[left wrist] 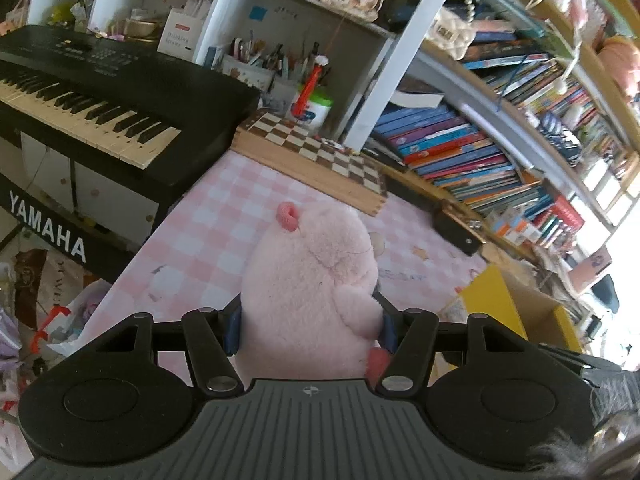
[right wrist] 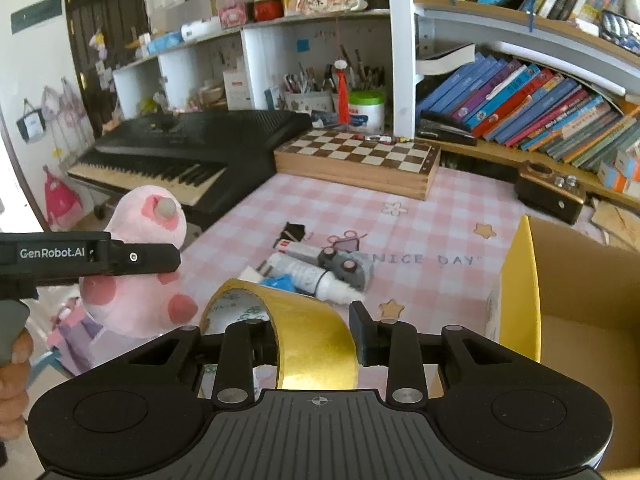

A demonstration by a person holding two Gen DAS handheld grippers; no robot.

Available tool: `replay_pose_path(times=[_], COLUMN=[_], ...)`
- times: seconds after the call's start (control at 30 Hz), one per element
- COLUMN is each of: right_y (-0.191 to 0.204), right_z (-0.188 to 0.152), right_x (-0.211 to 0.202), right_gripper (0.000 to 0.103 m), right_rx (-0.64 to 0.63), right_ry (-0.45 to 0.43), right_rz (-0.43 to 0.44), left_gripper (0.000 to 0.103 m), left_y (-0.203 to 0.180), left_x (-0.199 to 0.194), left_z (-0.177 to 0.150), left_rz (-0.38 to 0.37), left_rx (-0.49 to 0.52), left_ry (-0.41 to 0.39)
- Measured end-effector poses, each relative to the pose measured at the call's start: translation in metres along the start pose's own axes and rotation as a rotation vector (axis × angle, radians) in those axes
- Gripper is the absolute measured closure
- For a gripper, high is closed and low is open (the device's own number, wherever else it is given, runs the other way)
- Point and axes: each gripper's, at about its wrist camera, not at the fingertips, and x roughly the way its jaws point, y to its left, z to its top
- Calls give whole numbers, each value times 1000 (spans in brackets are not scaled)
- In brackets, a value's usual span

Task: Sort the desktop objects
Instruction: 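Grasp and lift the pig with left tool while right tool lifts the tape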

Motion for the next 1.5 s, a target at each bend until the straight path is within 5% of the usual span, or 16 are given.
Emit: replay_pose_path(times=[0.67, 1.5], right_y=[31, -25], right_z=[-88, -167], right_x=[-109, -198], right_gripper=[72, 72], right_rx=[145, 460], right_ry=[49, -13], right_rz=[-39, -322], left_gripper=[45, 45], left_y=[-8, -111], left_x=[-101, -88], left_z=[-83, -130], left_rz=[-124, -402], left_rx=[45, 307], left_ry=[82, 254])
